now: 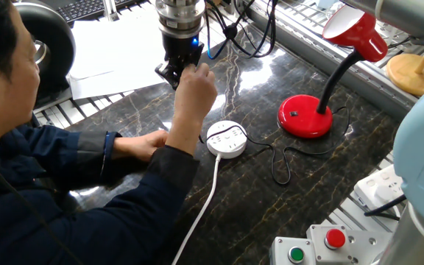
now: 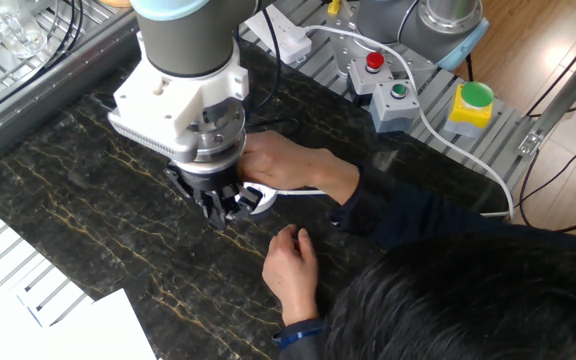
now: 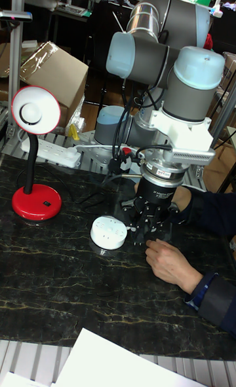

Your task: Plug in the power cord of the desk lamp, turn on the socket, and light up the desk lamp

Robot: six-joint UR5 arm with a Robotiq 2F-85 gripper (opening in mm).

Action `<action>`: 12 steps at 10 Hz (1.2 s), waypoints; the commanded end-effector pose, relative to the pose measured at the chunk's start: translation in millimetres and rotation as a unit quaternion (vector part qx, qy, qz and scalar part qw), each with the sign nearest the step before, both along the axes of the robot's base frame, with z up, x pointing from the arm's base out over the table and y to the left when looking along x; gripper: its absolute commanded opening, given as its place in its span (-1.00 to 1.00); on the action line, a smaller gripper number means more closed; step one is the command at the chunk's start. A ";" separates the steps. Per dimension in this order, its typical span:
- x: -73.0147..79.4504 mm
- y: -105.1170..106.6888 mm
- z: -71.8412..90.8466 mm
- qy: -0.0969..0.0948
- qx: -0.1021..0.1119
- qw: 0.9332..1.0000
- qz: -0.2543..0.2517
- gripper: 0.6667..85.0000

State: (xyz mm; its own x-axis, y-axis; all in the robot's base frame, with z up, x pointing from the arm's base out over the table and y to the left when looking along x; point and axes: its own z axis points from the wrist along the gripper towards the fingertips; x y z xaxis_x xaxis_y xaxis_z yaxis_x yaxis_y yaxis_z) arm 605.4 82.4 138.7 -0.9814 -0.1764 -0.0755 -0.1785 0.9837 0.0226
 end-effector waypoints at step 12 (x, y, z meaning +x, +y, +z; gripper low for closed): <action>-51.8 -51.8 -14.0 0.041 -0.017 0.999 -0.008 -0.98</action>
